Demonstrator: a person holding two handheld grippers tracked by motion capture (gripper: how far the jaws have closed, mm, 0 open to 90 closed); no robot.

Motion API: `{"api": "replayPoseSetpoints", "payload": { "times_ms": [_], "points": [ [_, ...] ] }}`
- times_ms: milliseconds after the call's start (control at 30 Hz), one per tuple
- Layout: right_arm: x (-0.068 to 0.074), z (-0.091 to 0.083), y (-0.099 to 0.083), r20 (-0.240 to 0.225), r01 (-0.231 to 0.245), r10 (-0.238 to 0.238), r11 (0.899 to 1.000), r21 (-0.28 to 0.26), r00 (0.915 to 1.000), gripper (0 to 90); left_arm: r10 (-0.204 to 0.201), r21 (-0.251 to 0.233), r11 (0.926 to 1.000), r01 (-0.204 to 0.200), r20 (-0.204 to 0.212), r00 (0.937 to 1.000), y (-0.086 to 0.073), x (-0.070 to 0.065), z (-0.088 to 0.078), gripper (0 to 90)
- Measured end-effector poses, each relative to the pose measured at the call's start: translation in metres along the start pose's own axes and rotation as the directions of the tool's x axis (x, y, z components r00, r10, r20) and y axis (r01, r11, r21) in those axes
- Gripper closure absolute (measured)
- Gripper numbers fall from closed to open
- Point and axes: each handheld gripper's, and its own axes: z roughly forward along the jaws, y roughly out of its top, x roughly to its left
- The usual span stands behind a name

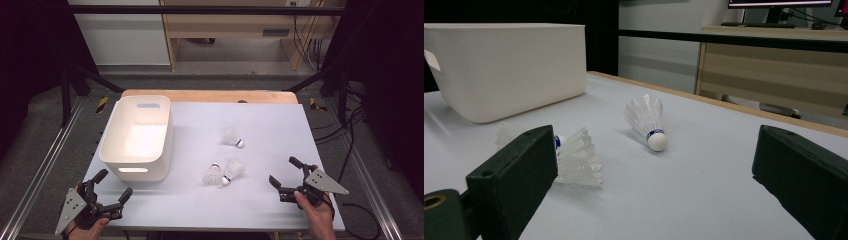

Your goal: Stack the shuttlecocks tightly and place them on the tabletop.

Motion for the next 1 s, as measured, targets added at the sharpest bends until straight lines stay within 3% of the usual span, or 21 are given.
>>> {"api": "replayPoseSetpoints", "payload": {
  "times_ms": [267,367,500,533,567,600,767,800,833,867,900,1000],
  "points": [
    [0.002,0.0,-0.001,0.007,0.018,-0.018,0.999,0.028,0.9998,3.9,0.023,0.035,0.9991,-0.023,0.001,0.9997,0.004,-0.013,0.001,3.6],
    [0.005,0.0,-0.001,0.007,0.031,-0.032,0.998,0.046,0.9995,3.7,0.053,0.077,0.9955,-0.056,0.049,0.9974,0.005,-0.03,0.007,3.7],
    [0.007,0.001,0.0,0.006,0.035,-0.035,0.998,0.055,0.9994,3.4,0.053,0.11,0.9921,-0.062,0.083,0.9952,0.006,-0.046,0.015,3.7],
    [0.007,0.001,0.0,0.008,0.025,-0.026,0.998,0.055,0.9996,3.3,0.058,0.123,0.9897,-0.073,0.124,0.9906,0.007,-0.057,0.023,3.7],
    [0.007,0.001,0.0,0.008,0.025,-0.026,0.998,0.055,0.9996,3.3,0.058,0.123,0.9897,-0.073,0.124,0.9906,0.007,-0.057,0.023,3.7],
    [0.007,0.001,-0.001,0.008,0.019,-0.02,0.998,0.056,0.9998,3.3,0.083,0.148,0.9834,-0.105,0.147,0.9856,0.008,-0.068,0.031,3.7],
    [0.007,0.002,-0.001,0.004,0.016,-0.016,0.998,0.063,0.9999,3.5,0.098,0.174,0.9756,-0.134,0.199,0.9751,0.009,-0.084,0.046,3.7],
    [0.008,0.002,-0.001,0.0,0.02,-0.02,0.997,0.07,0.9998,3.5,0.107,0.203,0.967,-0.154,0.223,0.9689,0.008,-0.091,0.056,3.7],
    [0.008,0.002,-0.001,0.0,0.02,-0.02,0.997,0.07,0.9998,3.5,0.107,0.203,0.967,-0.154,0.223,0.9689,0.008,-0.091,0.056,3.7],
    [0.009,0.002,-0.001,-0.002,0.029,-0.029,0.997,0.075,0.9996,3.4,0.119,0.228,0.9573,-0.177,0.246,0.9619,0.006,-0.097,0.067,3.9],
    [0.009,0.002,-0.001,-0.002,0.029,-0.029,0.997,0.075,0.9996,3.4,0.119,0.228,0.9573,-0.177,0.246,0.9619,0.006,-0.097,0.067,3.8],
    [0.009,0.002,0.0,0.005,0.026,-0.026,0.997,0.073,0.9996,3.3,0.137,0.262,0.9406,-0.216,0.289,0.9474,0.004,-0.107,0.088,3.8]
  ]
}}
